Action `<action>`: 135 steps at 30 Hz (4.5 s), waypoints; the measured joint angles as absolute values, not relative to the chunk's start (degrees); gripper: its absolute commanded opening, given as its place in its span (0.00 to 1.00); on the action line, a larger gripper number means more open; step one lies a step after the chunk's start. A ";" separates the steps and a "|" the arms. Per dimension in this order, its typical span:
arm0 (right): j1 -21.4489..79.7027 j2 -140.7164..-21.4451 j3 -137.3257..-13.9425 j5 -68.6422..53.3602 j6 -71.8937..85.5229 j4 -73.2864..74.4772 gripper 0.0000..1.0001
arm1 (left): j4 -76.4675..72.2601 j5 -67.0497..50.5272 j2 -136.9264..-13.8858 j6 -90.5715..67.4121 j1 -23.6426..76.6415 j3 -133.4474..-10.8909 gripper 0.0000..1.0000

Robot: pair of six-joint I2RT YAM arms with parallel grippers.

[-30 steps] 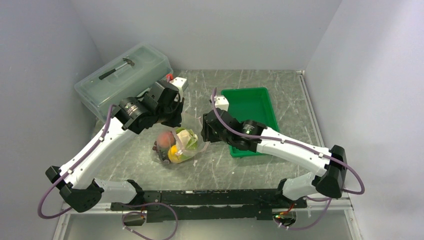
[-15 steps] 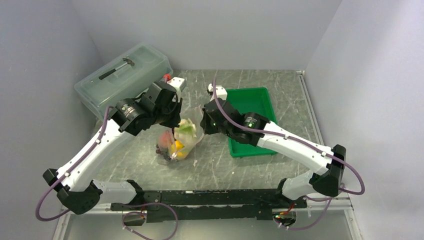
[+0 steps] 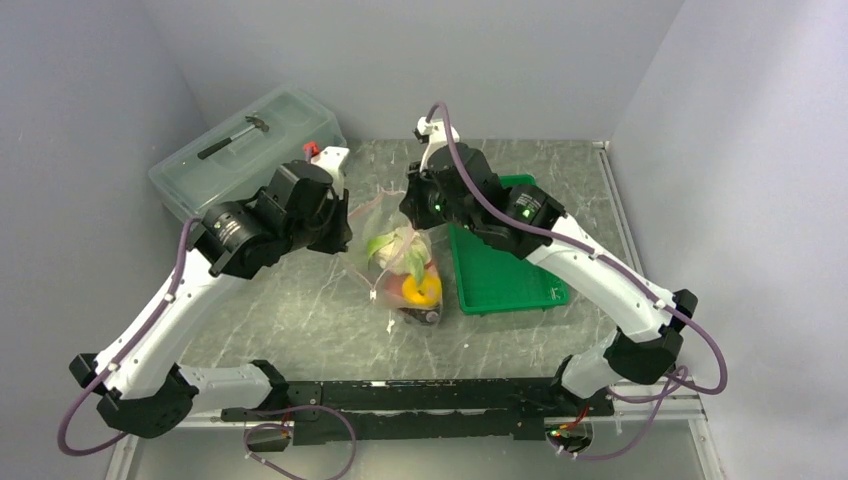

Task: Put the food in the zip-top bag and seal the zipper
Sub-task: Adjust the zipper food storage bag at the center of the board, then zip the zipper food storage bag at the center of the board.

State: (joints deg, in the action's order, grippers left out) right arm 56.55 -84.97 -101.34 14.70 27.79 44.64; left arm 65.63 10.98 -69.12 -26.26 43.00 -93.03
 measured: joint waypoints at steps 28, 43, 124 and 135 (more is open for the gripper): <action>51.53 -98.19 -112.88 -3.11 11.97 51.00 0.00 | 59.79 7.92 -59.94 -37.04 43.00 -83.29 0.00; 50.54 -93.43 -101.73 -4.27 13.85 45.19 0.46 | 56.21 7.84 -58.96 -38.50 43.00 -79.42 0.00; 92.29 -76.34 -64.97 58.39 21.63 15.59 0.00 | 54.72 8.54 -57.10 -39.75 43.00 -78.13 0.05; 92.25 -70.67 -61.45 56.16 16.73 12.40 0.00 | 54.35 10.94 -56.27 -40.34 43.11 -78.02 0.33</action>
